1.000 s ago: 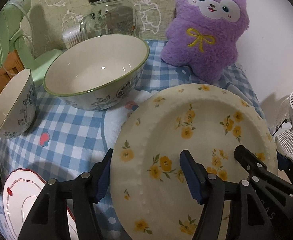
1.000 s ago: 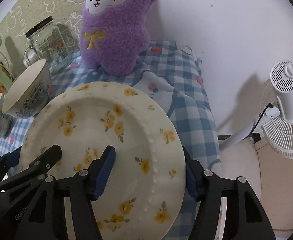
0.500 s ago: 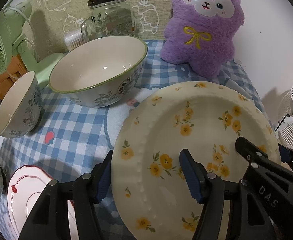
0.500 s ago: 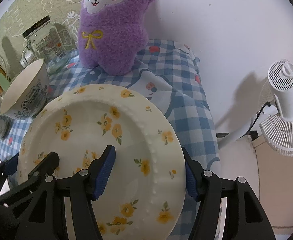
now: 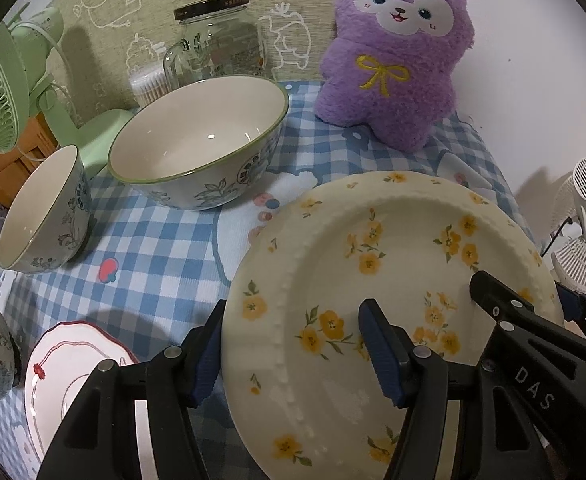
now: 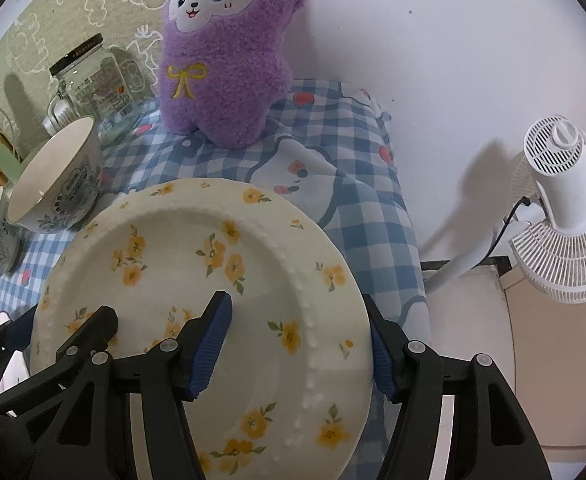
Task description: Organize plates and bowls
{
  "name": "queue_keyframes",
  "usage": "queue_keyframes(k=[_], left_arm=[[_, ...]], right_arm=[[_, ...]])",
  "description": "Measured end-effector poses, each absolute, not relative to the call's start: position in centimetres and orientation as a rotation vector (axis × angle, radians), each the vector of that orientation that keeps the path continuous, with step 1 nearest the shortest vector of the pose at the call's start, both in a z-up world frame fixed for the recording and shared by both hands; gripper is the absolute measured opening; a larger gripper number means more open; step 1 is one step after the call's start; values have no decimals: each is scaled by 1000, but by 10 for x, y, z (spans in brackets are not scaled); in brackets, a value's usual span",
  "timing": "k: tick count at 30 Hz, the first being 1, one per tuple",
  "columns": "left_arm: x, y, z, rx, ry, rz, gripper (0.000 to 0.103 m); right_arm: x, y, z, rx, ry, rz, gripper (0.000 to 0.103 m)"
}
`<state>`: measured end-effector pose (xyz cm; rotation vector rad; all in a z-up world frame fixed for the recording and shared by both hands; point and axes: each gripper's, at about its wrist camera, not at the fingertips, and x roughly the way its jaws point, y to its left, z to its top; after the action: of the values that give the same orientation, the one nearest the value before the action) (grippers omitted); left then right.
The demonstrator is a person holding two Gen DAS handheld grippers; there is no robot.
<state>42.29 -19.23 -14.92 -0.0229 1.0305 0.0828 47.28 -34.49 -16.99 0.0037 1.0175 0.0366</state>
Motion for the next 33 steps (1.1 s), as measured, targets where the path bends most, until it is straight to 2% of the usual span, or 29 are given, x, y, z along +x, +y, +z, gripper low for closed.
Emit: queue_keyframes(k=[24,33], left_arm=[[373,-172,-101,-19,968,26,65],[343,-157,-87,-27,950,9,61]], right_arm=[[418,-327,-114,11,945,-5,67],[385,-318,-96,20,913,-14,67]])
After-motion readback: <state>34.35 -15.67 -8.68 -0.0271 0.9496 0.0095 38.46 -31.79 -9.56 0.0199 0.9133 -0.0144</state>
